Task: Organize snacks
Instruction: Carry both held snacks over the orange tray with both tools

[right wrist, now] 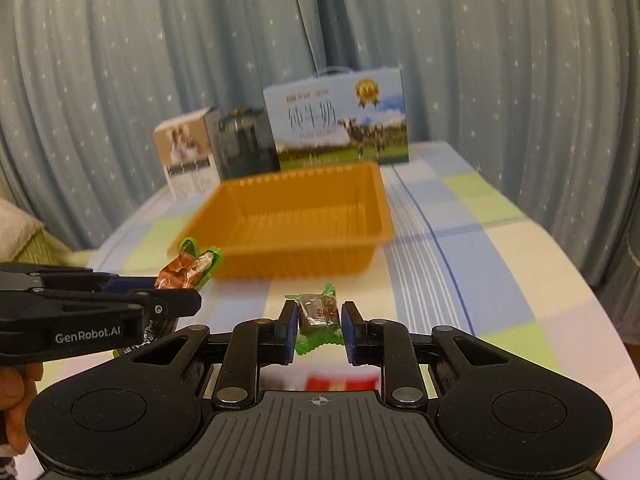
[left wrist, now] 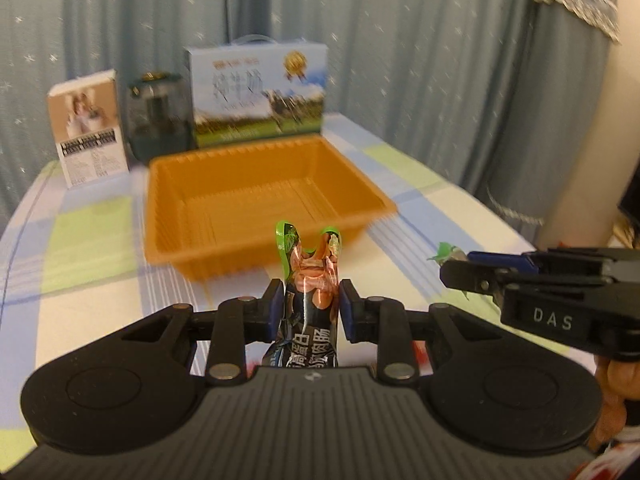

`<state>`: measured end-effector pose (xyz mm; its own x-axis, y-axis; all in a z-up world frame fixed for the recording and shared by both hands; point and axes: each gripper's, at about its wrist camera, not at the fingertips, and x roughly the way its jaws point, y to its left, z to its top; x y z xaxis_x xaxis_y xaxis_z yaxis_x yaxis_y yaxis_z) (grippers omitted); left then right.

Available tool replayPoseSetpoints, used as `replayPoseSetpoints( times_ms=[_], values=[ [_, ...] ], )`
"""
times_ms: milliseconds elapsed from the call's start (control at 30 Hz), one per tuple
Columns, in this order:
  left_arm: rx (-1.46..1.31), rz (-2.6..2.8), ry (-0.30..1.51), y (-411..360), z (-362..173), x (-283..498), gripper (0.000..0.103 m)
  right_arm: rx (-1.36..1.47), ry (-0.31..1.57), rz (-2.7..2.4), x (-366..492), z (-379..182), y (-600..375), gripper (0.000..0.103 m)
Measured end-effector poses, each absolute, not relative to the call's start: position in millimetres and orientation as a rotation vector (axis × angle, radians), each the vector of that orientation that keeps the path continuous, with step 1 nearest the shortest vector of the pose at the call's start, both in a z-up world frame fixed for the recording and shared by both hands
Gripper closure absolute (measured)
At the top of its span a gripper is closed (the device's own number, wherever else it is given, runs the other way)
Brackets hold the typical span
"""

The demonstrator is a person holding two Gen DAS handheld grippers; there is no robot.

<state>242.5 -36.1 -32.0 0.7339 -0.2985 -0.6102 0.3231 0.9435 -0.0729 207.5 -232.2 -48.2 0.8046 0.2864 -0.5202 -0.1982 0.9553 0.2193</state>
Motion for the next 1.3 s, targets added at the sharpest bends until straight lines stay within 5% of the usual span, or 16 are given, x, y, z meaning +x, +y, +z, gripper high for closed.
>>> replayPoseSetpoints(
  times_ms=[667,1300],
  values=[
    [-0.124,-0.235,0.614,0,-39,366,0.077,0.223,0.546,0.208,349,-54,-211,0.079],
    [-0.164,-0.191,0.656,12,-65,404,0.076,0.244,0.623,0.22,386,-85,-203,0.079]
  ],
)
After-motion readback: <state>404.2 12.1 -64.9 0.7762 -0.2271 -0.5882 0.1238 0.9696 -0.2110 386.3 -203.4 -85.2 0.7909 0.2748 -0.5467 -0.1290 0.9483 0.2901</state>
